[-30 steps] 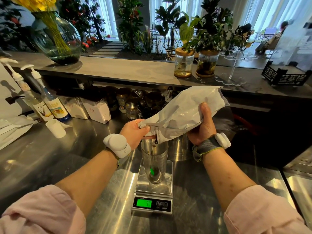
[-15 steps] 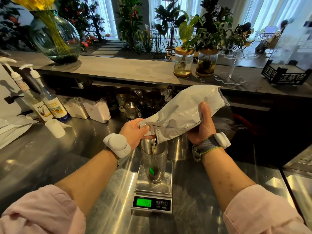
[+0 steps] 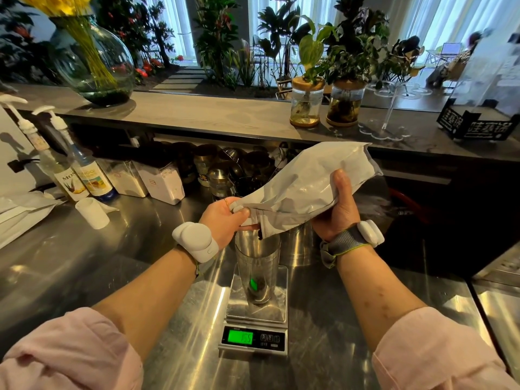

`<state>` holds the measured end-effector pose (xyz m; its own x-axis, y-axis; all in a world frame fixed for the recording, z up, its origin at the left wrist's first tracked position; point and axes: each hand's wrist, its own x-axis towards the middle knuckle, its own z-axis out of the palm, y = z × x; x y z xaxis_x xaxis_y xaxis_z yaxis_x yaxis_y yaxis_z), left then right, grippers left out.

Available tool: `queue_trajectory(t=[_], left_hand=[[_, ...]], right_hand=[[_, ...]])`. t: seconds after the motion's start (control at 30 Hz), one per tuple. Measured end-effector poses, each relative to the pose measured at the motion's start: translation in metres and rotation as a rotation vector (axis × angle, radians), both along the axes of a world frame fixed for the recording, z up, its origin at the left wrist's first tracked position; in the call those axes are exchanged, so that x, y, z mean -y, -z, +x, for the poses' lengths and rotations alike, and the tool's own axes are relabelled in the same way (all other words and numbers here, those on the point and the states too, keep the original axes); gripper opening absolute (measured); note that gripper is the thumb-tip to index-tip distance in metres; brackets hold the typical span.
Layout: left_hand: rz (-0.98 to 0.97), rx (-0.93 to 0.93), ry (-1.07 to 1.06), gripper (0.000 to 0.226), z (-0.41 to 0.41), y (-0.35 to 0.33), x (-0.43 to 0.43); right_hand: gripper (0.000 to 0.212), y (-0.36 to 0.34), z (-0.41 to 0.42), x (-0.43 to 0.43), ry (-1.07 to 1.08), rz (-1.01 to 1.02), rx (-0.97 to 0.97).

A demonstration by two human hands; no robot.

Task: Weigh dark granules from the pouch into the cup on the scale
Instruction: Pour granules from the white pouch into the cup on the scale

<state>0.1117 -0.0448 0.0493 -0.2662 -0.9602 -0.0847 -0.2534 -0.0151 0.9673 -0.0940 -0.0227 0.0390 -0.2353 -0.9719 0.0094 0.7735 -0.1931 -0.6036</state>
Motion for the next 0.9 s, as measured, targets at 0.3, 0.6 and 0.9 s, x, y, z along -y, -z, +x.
queue_trajectory(t=[0.3,0.6,0.9], left_hand=[[0.014,-0.045,0.011,0.020,-0.0023,-0.0016,-0.0007],[-0.009,-0.037,0.016,0.019,-0.0022,-0.0006,-0.0003],[-0.049,-0.008,-0.008,0.023,-0.0004,0.0008,-0.0006]], right_hand=[[0.108,-0.0011,0.0010,-0.0002,0.013,-0.014,0.001],[0.096,0.0002,-0.0009,0.0004,-0.003,-0.038,0.004],[0.097,-0.0004,-0.0014,0.0008,-0.005,-0.018,0.019]])
